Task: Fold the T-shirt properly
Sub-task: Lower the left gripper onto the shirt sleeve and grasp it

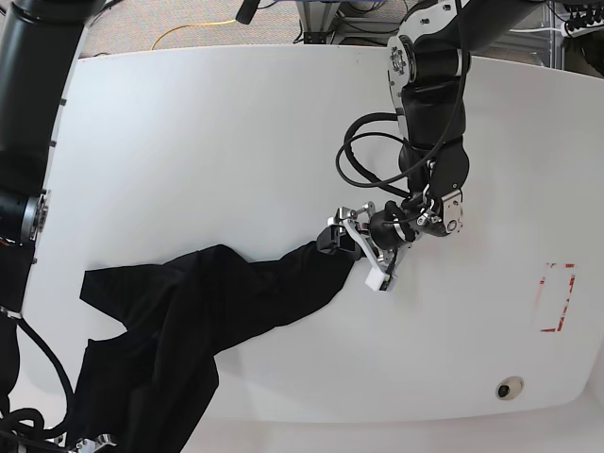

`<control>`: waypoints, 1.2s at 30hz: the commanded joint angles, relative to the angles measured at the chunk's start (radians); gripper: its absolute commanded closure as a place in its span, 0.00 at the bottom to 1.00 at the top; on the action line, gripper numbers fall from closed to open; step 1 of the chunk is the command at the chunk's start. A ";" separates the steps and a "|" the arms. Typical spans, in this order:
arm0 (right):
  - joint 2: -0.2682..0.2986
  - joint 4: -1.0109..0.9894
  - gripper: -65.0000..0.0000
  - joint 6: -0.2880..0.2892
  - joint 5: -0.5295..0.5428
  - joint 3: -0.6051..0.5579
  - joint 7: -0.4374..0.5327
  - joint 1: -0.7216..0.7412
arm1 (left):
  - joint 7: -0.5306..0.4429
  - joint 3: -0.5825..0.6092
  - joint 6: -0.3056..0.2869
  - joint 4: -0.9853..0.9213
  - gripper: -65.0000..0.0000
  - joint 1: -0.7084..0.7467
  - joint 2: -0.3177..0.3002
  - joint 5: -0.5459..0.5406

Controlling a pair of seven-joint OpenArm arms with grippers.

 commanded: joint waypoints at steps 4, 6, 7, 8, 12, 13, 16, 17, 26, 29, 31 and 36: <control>0.006 0.015 1.00 -0.002 0.013 0.008 0.035 0.043 | 0.058 0.000 -0.009 0.097 0.48 -0.023 -0.036 -0.022; 0.006 0.015 1.00 -0.002 0.013 0.008 0.035 0.043 | 0.070 0.001 -0.006 0.137 0.48 -0.020 -0.044 -0.022; 0.006 0.015 1.00 -0.002 0.013 0.008 0.035 0.043 | 0.072 0.001 0.000 0.145 0.48 -0.015 -0.044 -0.020; 0.006 0.015 1.00 -0.002 0.013 0.008 0.035 0.043 | 0.072 0.003 0.007 0.142 0.48 -0.008 -0.047 -0.019; 0.006 0.015 1.00 -0.002 0.014 0.008 0.035 0.043 | 0.070 0.003 0.007 0.096 0.48 -0.011 -0.050 -0.017; 0.006 0.015 1.00 -0.002 0.014 0.008 0.035 0.043 | 0.068 0.003 0.007 0.077 0.48 -0.012 -0.055 -0.020; 0.006 0.015 1.00 -0.002 0.014 0.028 0.035 0.043 | 0.039 0.004 0.007 0.020 0.48 -0.040 -0.052 -0.022; 0.004 0.015 1.00 -0.002 0.014 0.037 0.035 0.043 | 0.024 0.004 0.007 -0.004 0.48 -0.045 -0.050 -0.022; 0.001 0.015 1.00 -0.002 0.014 0.038 0.034 0.043 | -0.048 0.004 0.007 -0.159 0.48 -0.083 -0.032 -0.024; 0.001 0.015 1.00 -0.002 0.014 0.038 0.034 0.043 | -0.051 0.004 0.007 -0.176 0.48 -0.088 -0.010 -0.024; 0.003 0.015 1.00 -0.002 0.014 0.038 0.034 0.043 | -0.053 0.004 0.007 -0.176 0.48 -0.089 -0.009 -0.024; 0.004 0.015 1.00 -0.002 0.014 0.038 0.032 0.043 | -0.102 0.001 0.020 -0.182 0.48 -0.108 0.008 -0.020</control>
